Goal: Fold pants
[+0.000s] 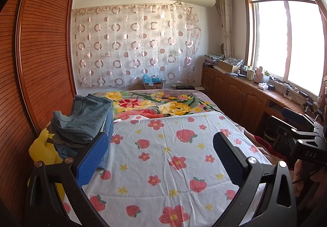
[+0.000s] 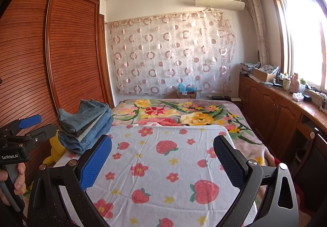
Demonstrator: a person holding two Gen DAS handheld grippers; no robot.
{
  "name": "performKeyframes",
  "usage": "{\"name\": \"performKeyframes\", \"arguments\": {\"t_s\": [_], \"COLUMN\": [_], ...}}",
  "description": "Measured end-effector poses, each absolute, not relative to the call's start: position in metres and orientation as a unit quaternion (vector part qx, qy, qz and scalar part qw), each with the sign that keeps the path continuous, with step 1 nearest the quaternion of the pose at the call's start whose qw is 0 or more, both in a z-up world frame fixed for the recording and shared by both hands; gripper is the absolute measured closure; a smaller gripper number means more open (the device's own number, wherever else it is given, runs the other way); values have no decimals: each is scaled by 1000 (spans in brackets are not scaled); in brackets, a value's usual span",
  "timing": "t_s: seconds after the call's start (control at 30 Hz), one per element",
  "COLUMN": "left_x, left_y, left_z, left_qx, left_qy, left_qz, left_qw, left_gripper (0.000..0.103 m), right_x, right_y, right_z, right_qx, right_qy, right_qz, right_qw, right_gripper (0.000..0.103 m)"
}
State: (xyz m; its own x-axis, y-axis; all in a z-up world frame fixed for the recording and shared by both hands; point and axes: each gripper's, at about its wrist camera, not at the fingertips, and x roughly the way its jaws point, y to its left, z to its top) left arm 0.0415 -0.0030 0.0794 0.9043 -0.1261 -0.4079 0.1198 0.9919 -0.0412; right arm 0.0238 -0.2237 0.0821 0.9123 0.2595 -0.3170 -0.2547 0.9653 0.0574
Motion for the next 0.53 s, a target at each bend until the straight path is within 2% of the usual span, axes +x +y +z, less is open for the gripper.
{"name": "performKeyframes", "arguments": {"t_s": [0.53], "left_x": [42], "left_y": [-3], "left_z": [79], "left_qx": [-7], "left_qy": [210], "left_qz": [-63], "left_qw": [976], "left_gripper": [1], "right_x": [23], "right_y": [-224], "right_z": [82], "right_qx": [8], "right_qy": [163], "right_qz": [133], "right_qw": [978], "right_gripper": [3]}}
